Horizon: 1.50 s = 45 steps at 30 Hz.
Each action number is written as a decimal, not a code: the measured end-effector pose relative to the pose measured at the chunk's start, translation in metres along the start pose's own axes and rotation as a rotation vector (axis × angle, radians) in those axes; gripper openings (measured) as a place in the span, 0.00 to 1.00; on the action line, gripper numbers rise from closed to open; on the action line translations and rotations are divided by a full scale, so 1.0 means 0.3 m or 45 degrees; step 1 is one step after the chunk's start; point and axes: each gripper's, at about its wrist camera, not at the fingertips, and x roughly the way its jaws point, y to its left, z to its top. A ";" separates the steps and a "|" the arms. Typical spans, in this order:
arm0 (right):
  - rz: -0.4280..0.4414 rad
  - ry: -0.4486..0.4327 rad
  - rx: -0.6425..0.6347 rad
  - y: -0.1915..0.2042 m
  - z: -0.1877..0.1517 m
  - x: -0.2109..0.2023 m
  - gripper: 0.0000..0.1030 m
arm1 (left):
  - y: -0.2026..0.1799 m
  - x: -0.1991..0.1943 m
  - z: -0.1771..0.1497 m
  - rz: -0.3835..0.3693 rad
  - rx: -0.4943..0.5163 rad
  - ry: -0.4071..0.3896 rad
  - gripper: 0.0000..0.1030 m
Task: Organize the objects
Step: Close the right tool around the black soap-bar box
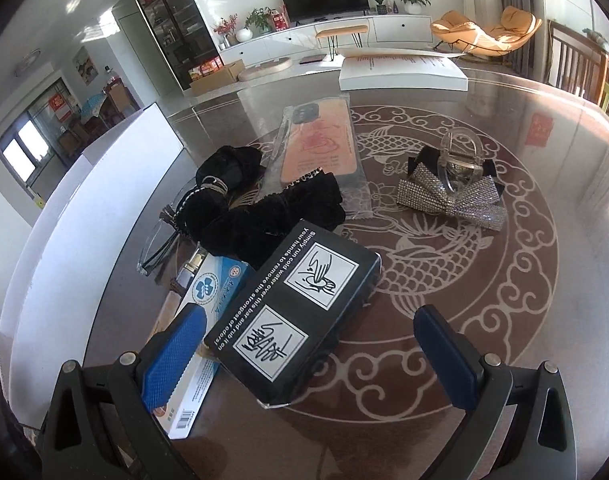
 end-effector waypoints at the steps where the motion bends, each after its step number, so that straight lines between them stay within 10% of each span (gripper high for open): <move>1: -0.019 0.023 -0.003 0.022 0.017 0.026 1.00 | 0.000 0.000 0.000 0.000 0.000 -0.001 1.00; 28: -0.152 0.124 -0.120 0.037 -0.032 0.111 1.00 | 0.004 0.012 0.013 -0.003 0.002 0.013 1.00; 35: -0.182 0.038 -0.179 0.006 -0.052 0.067 0.58 | 0.005 0.014 0.013 -0.003 0.002 0.014 1.00; 45: -0.286 -0.013 -0.128 -0.202 -0.171 -0.064 0.58 | 0.005 0.015 0.013 -0.002 0.000 0.013 1.00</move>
